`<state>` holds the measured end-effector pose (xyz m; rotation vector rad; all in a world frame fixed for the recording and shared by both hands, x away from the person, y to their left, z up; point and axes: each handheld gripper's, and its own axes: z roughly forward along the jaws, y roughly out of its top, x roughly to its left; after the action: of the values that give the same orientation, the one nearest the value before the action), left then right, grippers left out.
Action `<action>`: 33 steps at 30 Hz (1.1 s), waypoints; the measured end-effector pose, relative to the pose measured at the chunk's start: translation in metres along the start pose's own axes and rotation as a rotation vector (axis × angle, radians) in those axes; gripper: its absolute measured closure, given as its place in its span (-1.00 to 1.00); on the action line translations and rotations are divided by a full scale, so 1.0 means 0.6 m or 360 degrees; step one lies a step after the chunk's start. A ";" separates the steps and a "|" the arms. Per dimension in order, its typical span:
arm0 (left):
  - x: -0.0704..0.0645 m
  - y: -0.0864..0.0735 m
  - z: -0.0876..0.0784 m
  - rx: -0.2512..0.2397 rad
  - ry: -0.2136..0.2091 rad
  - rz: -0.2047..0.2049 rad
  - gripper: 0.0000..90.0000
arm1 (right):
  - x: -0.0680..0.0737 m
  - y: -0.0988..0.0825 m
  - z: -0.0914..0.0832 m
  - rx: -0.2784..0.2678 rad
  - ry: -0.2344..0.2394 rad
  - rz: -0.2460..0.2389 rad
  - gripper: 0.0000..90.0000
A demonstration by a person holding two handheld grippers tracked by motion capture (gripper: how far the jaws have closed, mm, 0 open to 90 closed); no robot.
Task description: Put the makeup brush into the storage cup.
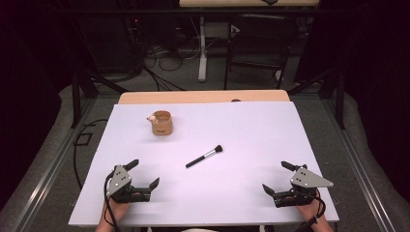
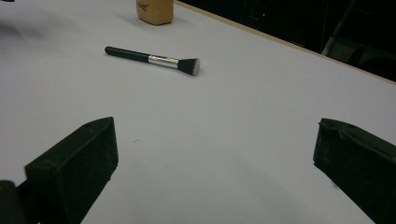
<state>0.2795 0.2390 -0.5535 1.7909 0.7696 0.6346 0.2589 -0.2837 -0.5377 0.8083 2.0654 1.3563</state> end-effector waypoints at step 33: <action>-0.012 0.063 0.083 0.0067 -0.0155 0.0087 -0.99 | 0.000 0.000 -0.001 0.0009 0.0006 0.0001 -1.00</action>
<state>0.3188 0.1938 -0.5343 1.8726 0.6746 0.5660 0.2585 -0.2842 -0.5376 0.8098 2.0727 1.3540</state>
